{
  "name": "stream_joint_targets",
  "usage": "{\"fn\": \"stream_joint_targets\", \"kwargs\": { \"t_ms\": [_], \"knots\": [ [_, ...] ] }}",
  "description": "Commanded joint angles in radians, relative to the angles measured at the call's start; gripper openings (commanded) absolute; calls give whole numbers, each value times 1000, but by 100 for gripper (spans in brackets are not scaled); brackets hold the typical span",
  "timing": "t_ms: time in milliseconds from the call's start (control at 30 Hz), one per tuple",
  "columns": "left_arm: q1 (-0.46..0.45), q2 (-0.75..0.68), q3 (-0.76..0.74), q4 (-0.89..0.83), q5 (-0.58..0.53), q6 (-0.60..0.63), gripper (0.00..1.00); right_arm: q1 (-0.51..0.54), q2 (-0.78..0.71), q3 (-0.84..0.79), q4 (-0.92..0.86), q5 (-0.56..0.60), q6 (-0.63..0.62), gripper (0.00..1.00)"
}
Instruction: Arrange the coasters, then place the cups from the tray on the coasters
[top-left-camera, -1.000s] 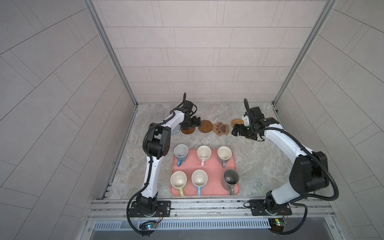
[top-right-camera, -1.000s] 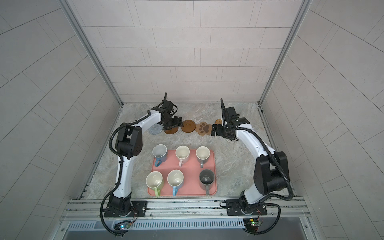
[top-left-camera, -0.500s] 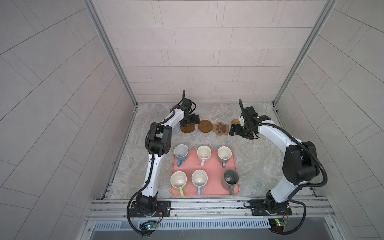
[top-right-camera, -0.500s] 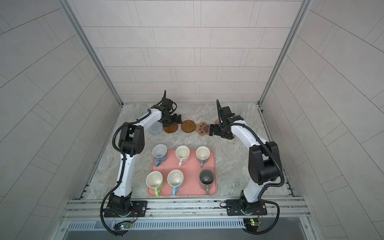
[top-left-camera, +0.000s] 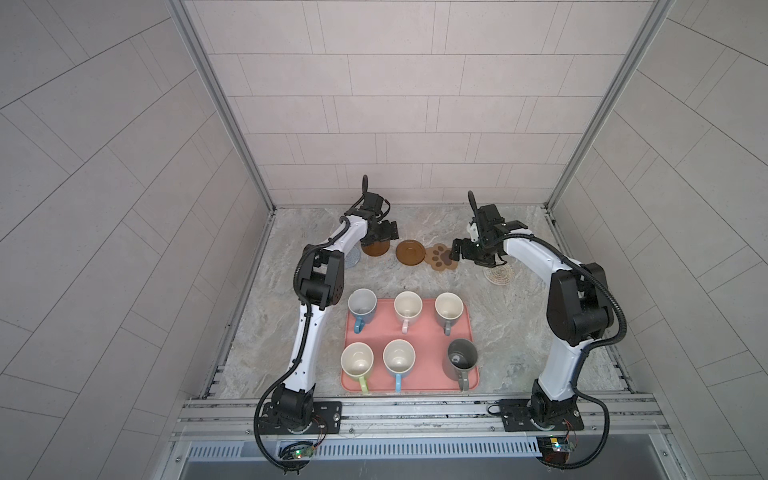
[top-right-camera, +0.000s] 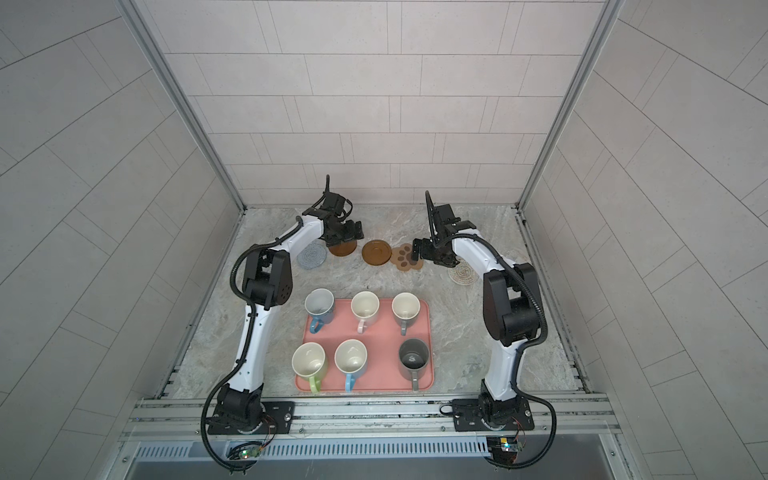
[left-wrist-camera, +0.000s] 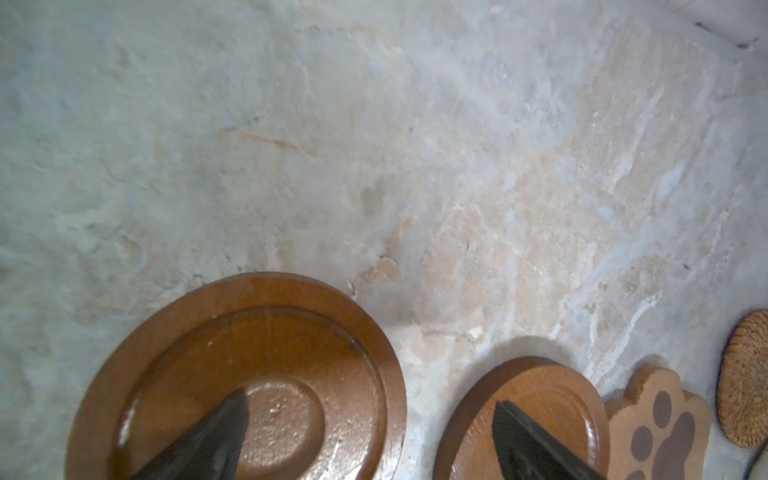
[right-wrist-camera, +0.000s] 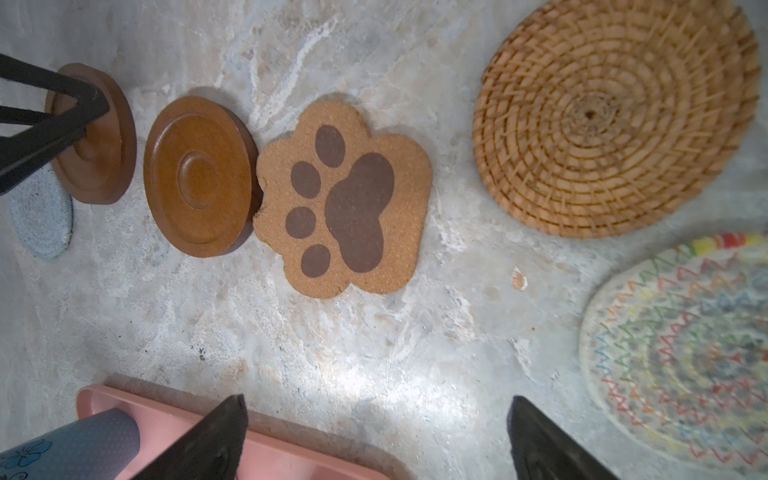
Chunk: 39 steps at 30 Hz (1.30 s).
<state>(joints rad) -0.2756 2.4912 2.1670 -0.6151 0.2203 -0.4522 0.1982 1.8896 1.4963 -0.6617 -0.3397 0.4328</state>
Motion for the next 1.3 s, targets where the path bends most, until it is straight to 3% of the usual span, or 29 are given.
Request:
{"fn": "stream_joint_targets", "kwargs": {
  "t_ms": [0, 467, 867, 1067, 1267],
  "knots": [
    [25, 56, 30, -12, -39, -29, 100, 7, 29, 39, -4, -22, -20, 99],
    [41, 75, 70, 43, -10, -44, 100, 7, 126, 158, -50, -62, -63, 99],
    [35, -26, 53, 81, 66, -28, 100, 7, 153, 267, -77, -120, -96, 99],
    [37, -148, -35, 150, 61, -10, 100, 16, 221, 378, -107, -176, -113, 99],
    [46, -297, -252, 285, 31, -44, 100, 54, 333, 521, -147, -234, -139, 99]
  ]
}}
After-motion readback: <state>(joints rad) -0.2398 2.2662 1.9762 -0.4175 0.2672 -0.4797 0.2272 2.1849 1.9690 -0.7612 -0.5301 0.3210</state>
